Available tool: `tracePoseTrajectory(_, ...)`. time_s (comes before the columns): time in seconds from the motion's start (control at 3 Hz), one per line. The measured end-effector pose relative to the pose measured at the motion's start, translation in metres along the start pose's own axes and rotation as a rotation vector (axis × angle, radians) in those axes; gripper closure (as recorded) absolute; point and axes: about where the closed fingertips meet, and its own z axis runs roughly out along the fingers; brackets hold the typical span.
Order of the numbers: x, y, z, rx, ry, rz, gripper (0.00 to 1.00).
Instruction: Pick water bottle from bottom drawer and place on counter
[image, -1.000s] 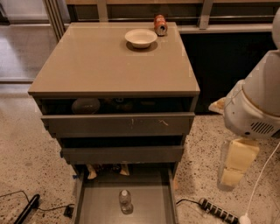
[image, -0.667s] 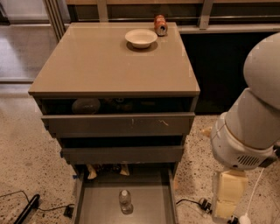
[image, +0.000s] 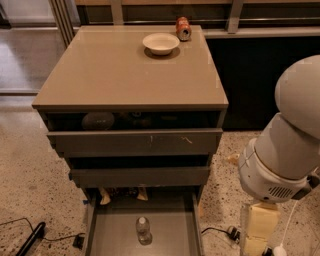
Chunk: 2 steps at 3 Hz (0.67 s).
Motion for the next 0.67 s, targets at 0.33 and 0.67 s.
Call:
tracePoseTrajectory(0.33, -0.038, -0.020, 0.022, -0.042, -0.080, -0.053, 0.00)
tracePoseTrajectory(0.67, -0.075, -0.041, 0.044, -0.063, -0.119, -0.104, 0.00)
